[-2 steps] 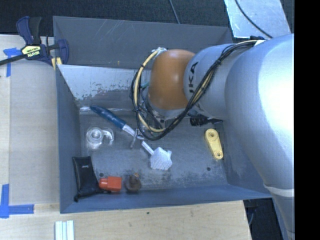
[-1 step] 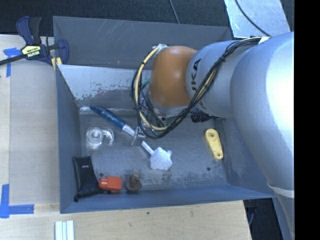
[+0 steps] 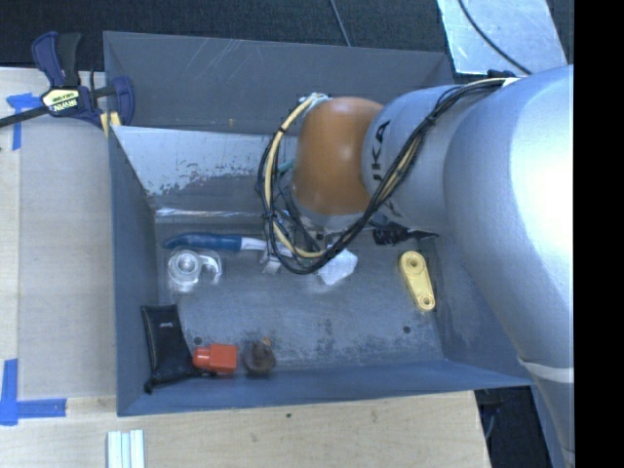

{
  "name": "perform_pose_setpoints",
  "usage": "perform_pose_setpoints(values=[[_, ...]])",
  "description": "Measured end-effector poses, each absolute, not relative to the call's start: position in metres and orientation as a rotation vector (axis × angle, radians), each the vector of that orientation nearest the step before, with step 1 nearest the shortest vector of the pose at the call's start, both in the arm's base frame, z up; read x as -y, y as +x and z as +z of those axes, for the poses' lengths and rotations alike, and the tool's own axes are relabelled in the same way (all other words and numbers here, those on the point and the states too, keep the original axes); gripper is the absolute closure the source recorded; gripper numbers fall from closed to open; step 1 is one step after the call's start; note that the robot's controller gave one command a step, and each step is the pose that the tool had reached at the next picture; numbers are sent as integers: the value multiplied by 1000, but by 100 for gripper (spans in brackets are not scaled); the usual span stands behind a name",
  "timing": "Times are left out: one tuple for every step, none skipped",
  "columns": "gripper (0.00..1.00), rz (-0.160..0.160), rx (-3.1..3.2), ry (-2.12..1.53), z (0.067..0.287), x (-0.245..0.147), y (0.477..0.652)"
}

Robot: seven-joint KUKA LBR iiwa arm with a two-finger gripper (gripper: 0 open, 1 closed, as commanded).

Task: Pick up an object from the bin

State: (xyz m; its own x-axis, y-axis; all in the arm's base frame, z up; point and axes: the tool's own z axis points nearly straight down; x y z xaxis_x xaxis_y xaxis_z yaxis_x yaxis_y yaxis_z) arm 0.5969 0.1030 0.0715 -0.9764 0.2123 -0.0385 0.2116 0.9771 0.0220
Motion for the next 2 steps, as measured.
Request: perform_pose_setpoints(values=[[100,28,-3083,331,71,-103,597],[100,24,-3087,285,71,-106,598]])
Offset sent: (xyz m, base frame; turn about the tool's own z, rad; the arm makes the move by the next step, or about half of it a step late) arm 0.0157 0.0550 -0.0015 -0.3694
